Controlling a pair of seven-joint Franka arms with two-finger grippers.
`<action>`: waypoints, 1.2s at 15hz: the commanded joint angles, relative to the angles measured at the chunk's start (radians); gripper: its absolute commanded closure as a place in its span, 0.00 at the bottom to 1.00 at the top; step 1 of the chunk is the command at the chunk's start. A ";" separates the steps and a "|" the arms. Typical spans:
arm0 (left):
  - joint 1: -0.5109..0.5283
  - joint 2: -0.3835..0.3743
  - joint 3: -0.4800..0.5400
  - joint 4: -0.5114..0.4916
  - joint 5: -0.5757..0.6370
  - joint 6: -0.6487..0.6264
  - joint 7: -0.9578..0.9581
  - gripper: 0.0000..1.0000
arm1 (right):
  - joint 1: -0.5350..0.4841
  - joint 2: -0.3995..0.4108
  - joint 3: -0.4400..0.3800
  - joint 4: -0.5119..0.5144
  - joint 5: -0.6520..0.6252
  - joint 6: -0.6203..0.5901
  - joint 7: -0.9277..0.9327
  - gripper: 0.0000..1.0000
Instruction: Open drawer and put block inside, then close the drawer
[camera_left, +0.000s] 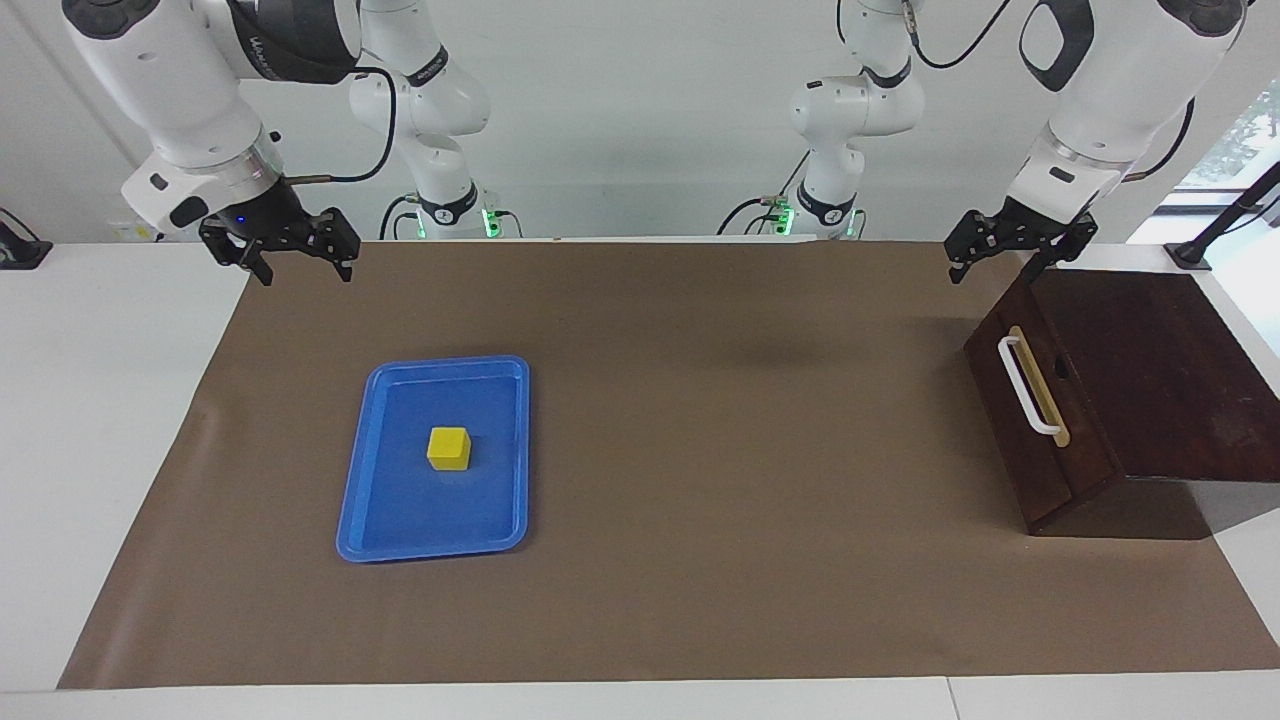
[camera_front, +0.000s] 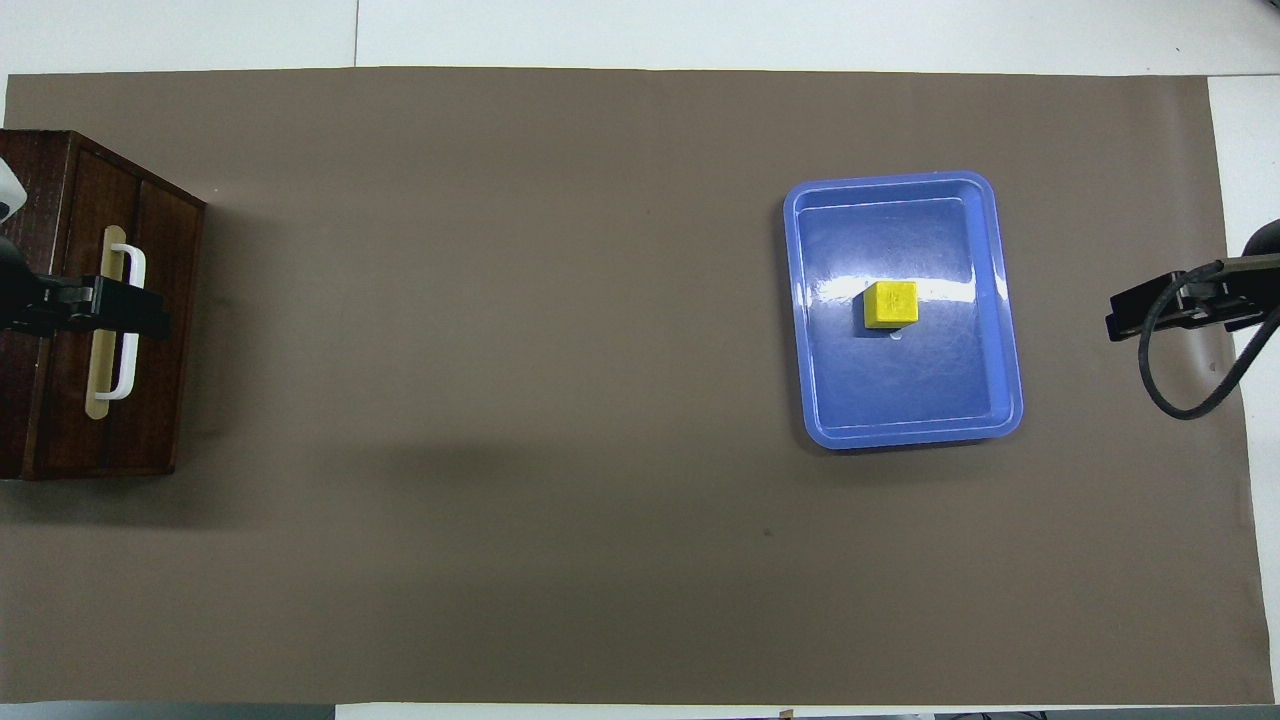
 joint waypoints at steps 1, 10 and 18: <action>-0.015 -0.014 0.015 -0.002 -0.009 -0.010 0.009 0.00 | -0.013 -0.005 0.009 0.006 0.001 -0.007 -0.024 0.00; -0.024 -0.023 0.014 -0.115 0.083 0.161 0.013 0.00 | 0.001 -0.011 0.013 0.005 -0.025 0.010 -0.056 0.00; -0.039 0.092 0.015 -0.303 0.448 0.496 0.037 0.00 | -0.013 -0.033 0.013 -0.076 0.025 0.053 0.176 0.00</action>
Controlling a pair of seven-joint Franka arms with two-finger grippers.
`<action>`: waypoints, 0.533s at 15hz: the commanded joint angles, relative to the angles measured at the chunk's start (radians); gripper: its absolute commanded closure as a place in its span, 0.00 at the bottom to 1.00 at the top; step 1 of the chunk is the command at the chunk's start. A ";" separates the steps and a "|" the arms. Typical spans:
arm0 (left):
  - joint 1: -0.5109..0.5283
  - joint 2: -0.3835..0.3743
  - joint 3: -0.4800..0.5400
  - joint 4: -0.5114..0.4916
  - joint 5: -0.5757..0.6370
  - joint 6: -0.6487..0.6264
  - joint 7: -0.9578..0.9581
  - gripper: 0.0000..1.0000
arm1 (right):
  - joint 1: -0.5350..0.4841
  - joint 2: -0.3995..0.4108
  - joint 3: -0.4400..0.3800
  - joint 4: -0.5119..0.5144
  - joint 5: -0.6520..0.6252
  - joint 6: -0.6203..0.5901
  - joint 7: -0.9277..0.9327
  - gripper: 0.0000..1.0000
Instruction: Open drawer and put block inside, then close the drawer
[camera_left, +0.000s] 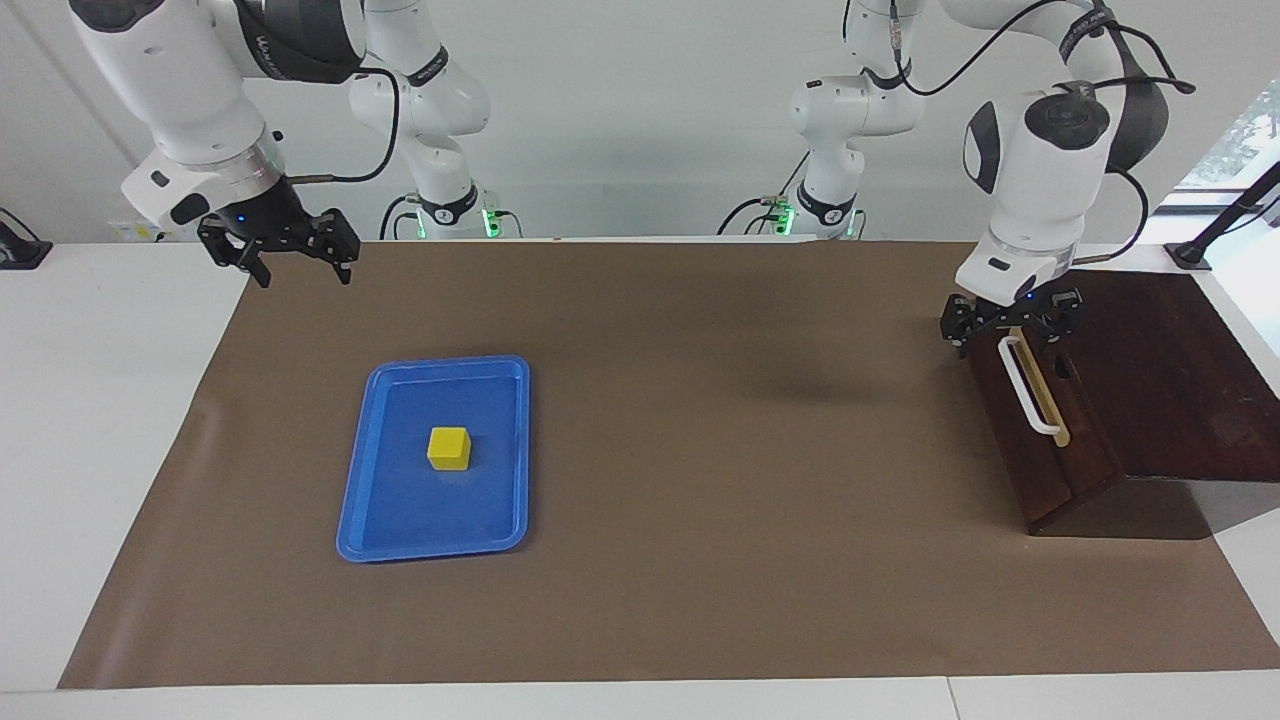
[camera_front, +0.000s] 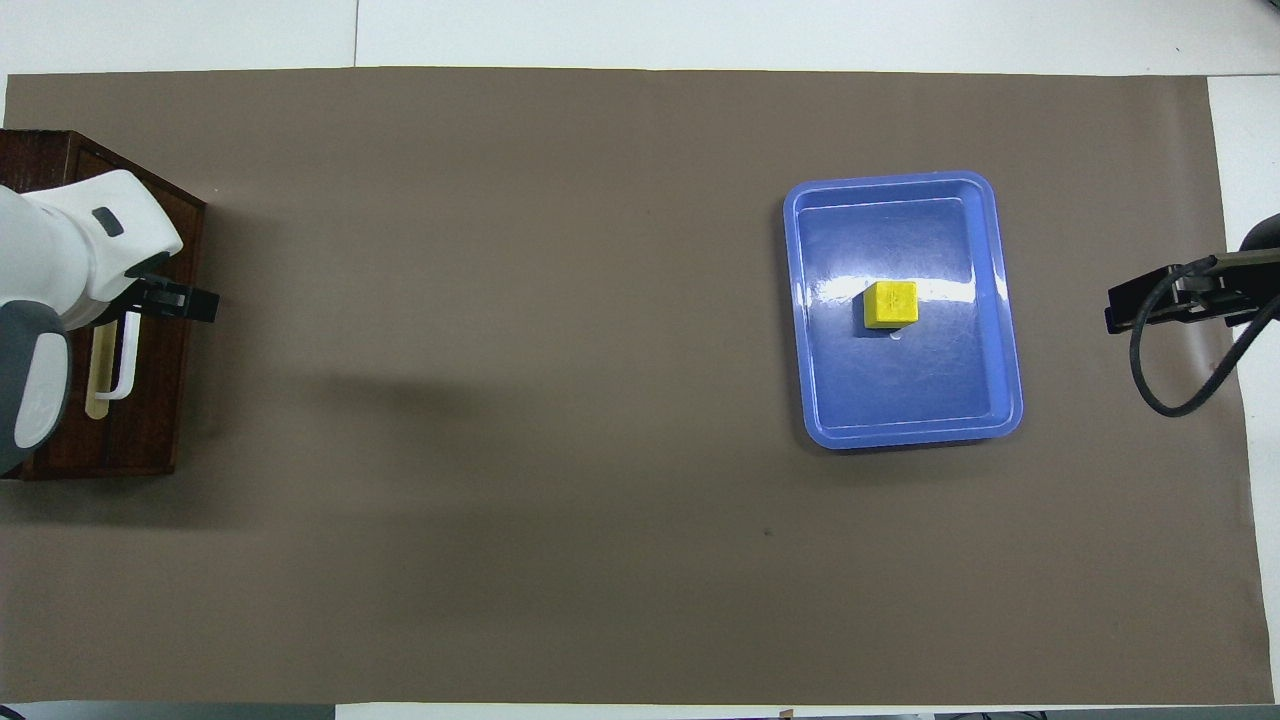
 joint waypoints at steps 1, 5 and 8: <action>-0.015 0.068 0.017 -0.015 0.118 0.070 0.013 0.00 | -0.015 -0.029 0.006 -0.085 0.054 0.045 0.157 0.00; 0.001 0.097 0.017 -0.056 0.126 0.134 0.013 0.00 | -0.042 0.036 0.003 -0.151 0.182 0.120 0.443 0.00; 0.028 0.097 0.018 -0.096 0.129 0.177 0.013 0.00 | -0.072 0.098 0.001 -0.200 0.327 0.213 0.691 0.00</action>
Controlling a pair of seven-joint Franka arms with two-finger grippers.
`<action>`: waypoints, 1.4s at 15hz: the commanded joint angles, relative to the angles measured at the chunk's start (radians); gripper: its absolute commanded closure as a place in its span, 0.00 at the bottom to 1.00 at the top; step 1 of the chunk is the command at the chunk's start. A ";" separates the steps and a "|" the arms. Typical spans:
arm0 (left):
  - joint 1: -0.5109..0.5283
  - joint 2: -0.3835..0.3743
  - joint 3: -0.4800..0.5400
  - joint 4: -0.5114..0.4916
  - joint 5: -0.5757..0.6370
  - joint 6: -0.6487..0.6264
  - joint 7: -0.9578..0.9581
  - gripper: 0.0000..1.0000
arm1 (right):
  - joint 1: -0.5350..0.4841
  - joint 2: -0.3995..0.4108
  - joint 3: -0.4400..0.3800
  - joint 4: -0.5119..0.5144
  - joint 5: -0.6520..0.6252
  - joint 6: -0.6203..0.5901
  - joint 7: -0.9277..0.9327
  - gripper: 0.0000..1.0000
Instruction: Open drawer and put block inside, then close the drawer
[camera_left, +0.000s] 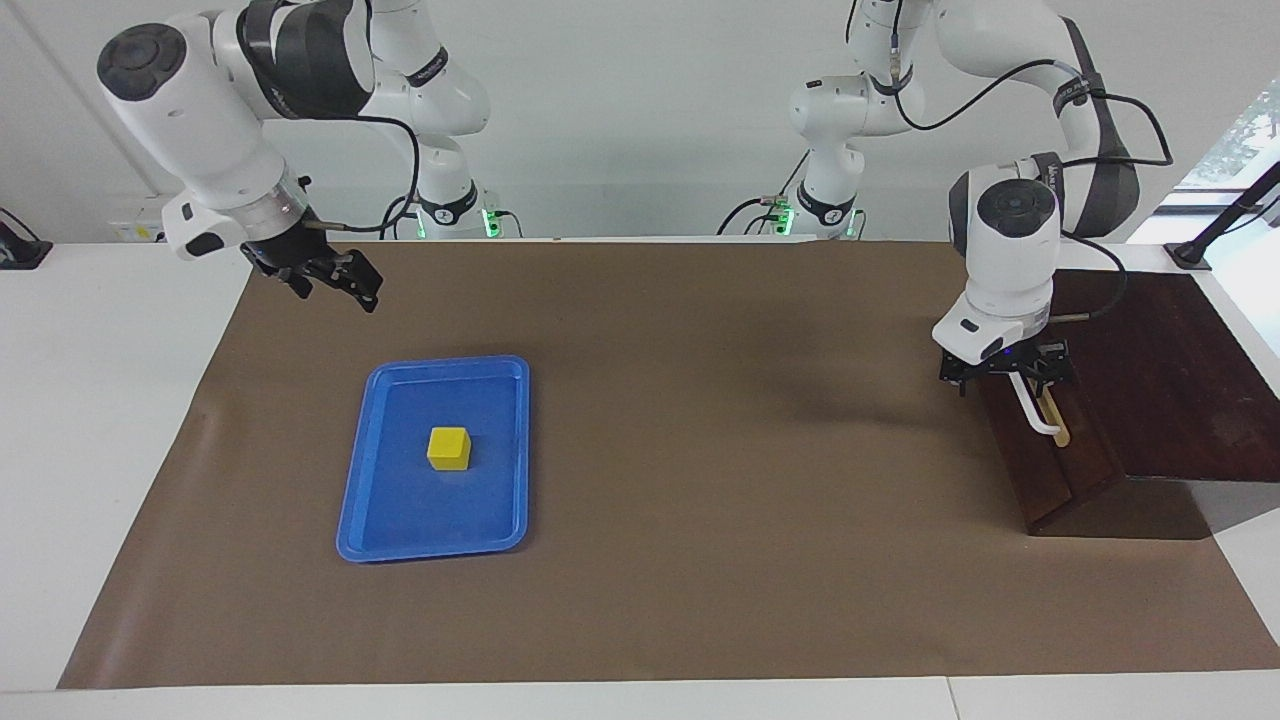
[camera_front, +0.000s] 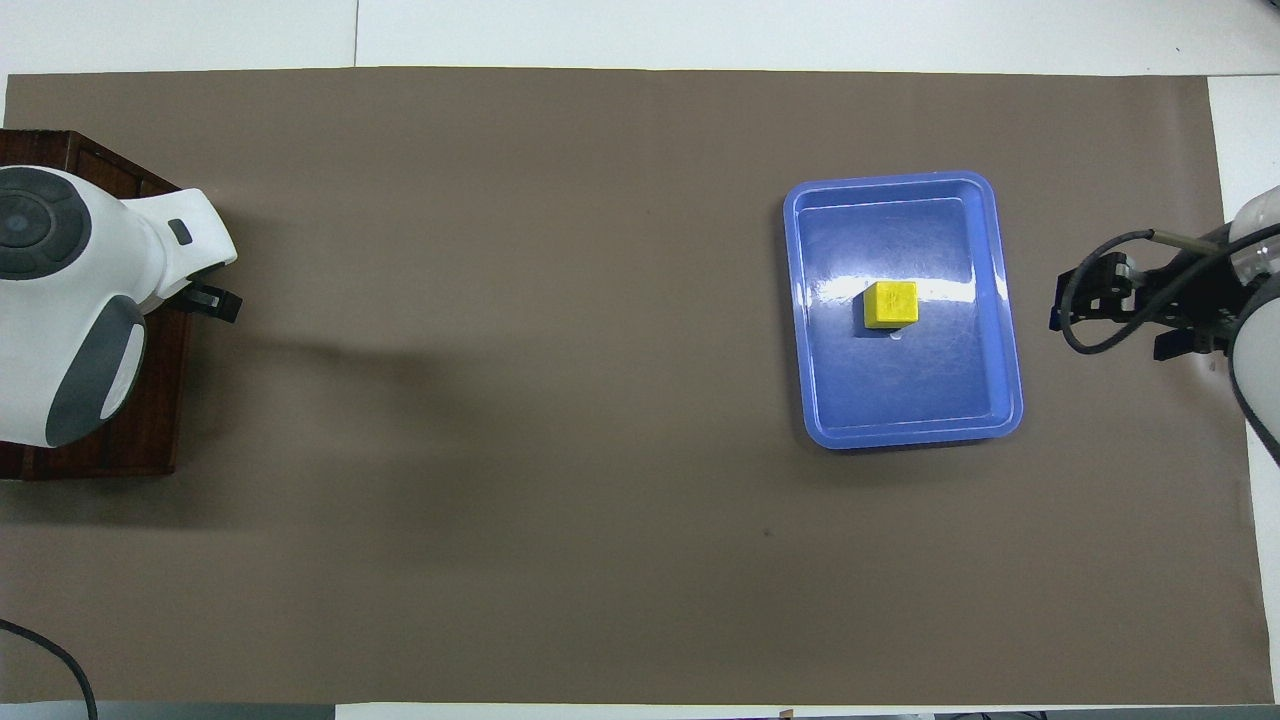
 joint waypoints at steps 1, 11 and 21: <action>0.018 -0.021 0.003 -0.046 0.020 0.047 0.014 0.00 | -0.042 0.049 0.007 -0.039 0.126 0.080 0.213 0.00; 0.041 -0.007 0.006 -0.035 0.076 0.078 0.018 0.00 | -0.076 0.299 0.007 -0.048 0.399 0.226 0.410 0.00; -0.090 -0.002 0.000 -0.092 0.063 0.134 -0.198 0.00 | -0.054 0.361 0.007 -0.088 0.513 0.353 0.333 0.00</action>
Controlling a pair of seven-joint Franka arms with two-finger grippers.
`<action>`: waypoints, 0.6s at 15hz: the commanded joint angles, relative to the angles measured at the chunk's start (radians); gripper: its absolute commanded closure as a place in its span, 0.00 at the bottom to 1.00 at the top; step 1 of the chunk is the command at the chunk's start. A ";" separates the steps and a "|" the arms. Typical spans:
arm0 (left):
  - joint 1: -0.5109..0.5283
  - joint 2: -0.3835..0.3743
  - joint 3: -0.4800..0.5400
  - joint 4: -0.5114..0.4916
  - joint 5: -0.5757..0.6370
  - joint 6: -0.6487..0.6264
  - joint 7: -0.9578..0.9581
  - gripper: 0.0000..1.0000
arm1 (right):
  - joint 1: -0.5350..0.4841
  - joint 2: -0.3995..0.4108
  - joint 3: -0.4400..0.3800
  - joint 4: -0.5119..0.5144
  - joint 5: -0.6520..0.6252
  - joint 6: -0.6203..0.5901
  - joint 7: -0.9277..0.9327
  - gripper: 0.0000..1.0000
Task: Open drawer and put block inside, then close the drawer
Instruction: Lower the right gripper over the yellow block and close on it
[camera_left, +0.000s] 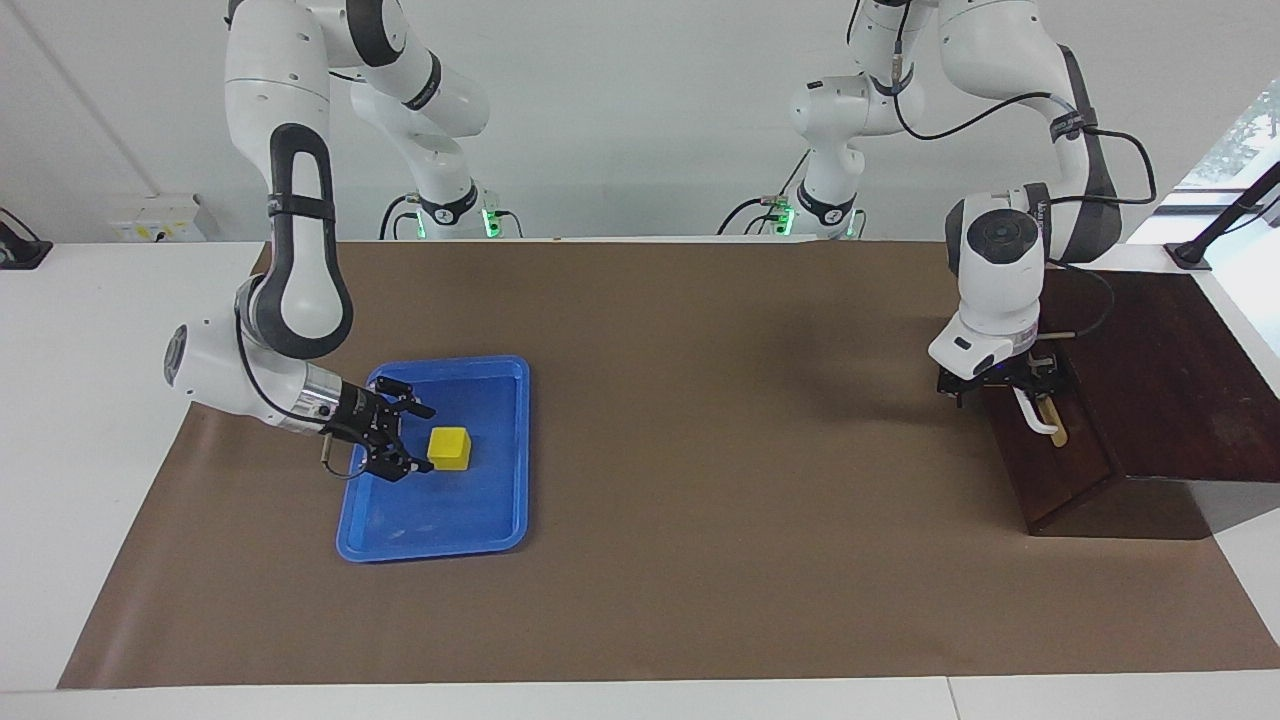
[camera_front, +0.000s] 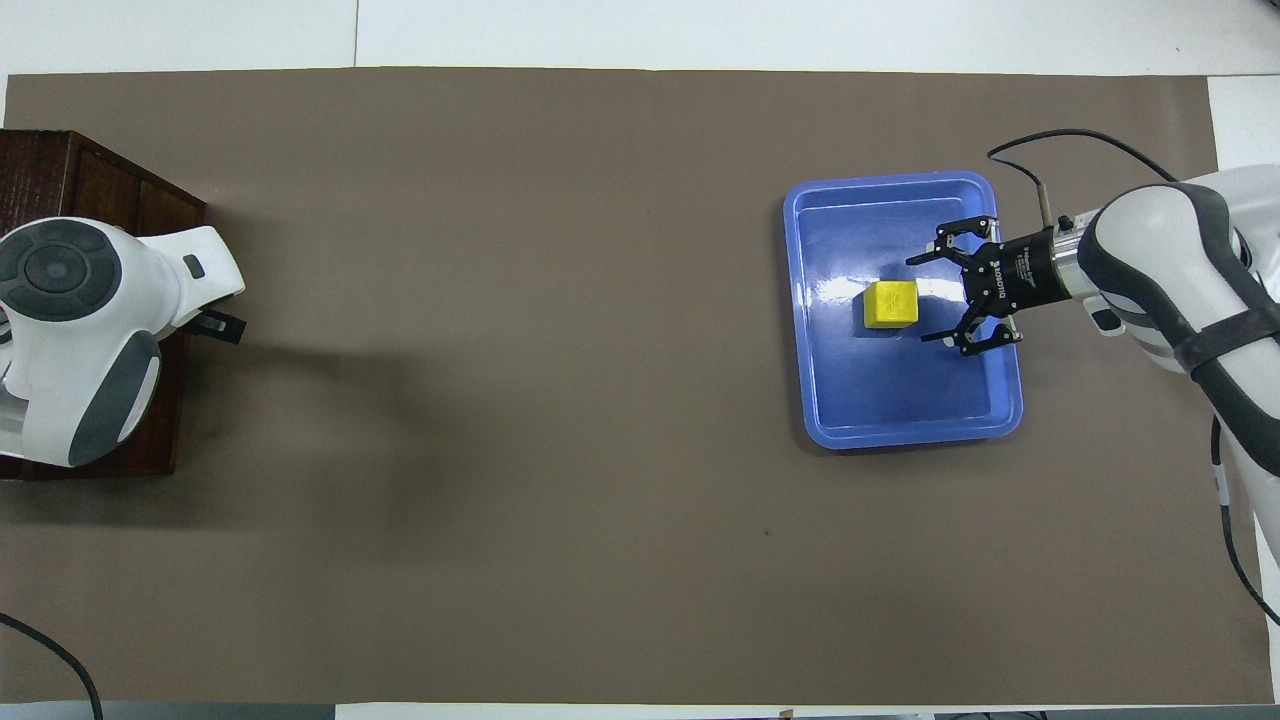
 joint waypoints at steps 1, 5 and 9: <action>-0.128 0.005 0.000 0.000 -0.012 0.023 -0.108 0.00 | 0.006 -0.005 0.003 -0.050 0.046 0.057 -0.070 0.00; -0.251 0.015 0.002 0.043 -0.164 -0.029 -0.124 0.00 | 0.009 -0.006 0.003 -0.052 0.054 0.059 -0.076 0.00; -0.264 0.008 0.003 0.037 -0.165 -0.050 -0.134 0.00 | 0.009 -0.006 0.003 -0.052 0.054 0.062 -0.078 0.15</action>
